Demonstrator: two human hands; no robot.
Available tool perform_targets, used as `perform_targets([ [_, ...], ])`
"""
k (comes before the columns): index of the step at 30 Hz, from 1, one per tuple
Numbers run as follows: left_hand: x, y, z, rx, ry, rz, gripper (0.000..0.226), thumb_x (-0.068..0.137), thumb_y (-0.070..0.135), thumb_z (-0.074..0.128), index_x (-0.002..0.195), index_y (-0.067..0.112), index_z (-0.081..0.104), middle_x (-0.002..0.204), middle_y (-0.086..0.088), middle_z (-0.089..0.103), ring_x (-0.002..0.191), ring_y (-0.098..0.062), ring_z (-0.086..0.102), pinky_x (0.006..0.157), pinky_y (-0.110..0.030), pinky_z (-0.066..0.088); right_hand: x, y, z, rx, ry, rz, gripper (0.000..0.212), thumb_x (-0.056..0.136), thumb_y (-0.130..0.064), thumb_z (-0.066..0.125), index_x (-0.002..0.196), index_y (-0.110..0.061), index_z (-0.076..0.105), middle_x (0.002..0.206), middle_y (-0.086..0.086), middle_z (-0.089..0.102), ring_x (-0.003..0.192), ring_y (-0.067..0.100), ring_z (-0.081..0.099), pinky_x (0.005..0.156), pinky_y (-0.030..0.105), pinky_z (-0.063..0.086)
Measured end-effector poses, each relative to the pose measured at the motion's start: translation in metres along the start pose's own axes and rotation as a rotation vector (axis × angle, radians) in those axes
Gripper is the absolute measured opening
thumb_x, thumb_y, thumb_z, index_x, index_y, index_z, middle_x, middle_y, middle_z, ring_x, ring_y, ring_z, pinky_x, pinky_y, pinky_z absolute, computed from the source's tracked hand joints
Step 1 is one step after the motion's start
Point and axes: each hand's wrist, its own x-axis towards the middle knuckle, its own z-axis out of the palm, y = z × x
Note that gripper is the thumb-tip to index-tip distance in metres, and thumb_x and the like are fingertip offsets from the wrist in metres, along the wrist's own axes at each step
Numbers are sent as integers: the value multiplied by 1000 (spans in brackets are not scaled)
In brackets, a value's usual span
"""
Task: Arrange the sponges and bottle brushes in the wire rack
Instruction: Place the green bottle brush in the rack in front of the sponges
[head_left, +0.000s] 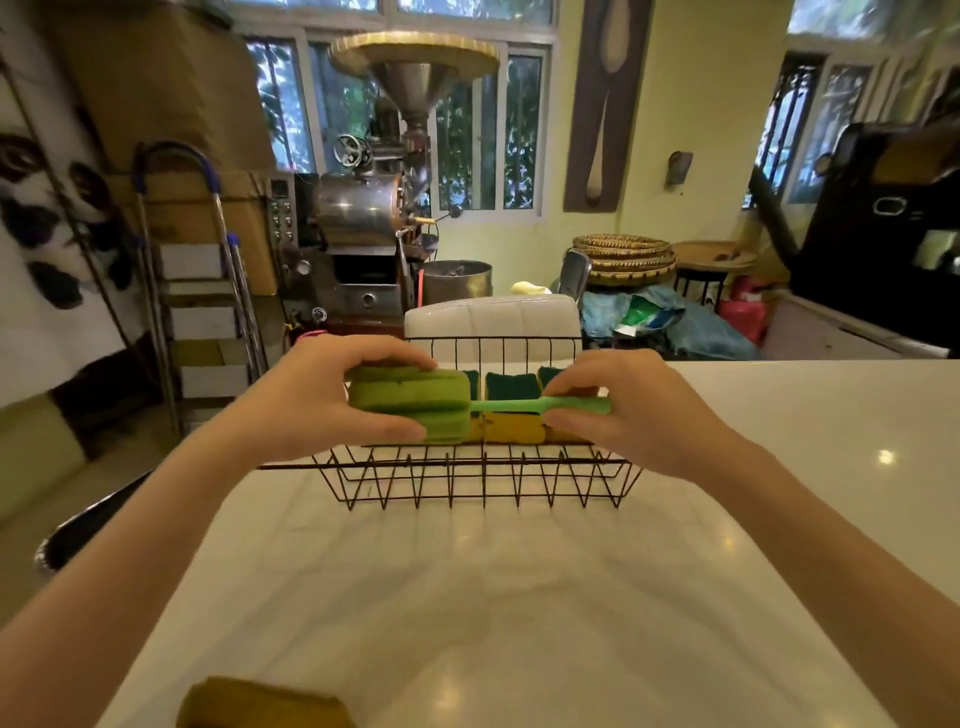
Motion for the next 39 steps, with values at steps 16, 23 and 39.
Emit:
perform_targets([
  [16, 59, -85, 11, 275, -315, -195, 47, 70, 30, 73, 112, 26, 55, 98, 14, 51, 94, -7, 49, 70, -12, 38, 69, 7, 47, -165, -431, 73, 20, 86, -12, 53, 84, -27, 66, 94, -1, 67, 86, 16, 60, 78, 29, 50],
  [23, 63, -101, 31, 476, -382, -199, 49, 71, 31, 71, 115, 22, 54, 113, 2, 53, 100, -12, 46, 89, -27, 43, 73, 5, 70, -115, -594, 146, 25, 88, -18, 49, 104, -15, 68, 105, 4, 69, 89, 18, 60, 87, 34, 51],
  [39, 62, -102, 38, 557, -389, -175, 51, 78, 31, 63, 125, 23, 45, 120, -1, 54, 103, -14, 47, 86, -26, 39, 70, 9, 78, -74, -770, 188, 32, 92, -20, 43, 121, -14, 54, 116, 6, 57, 91, 15, 45, 79, 26, 34],
])
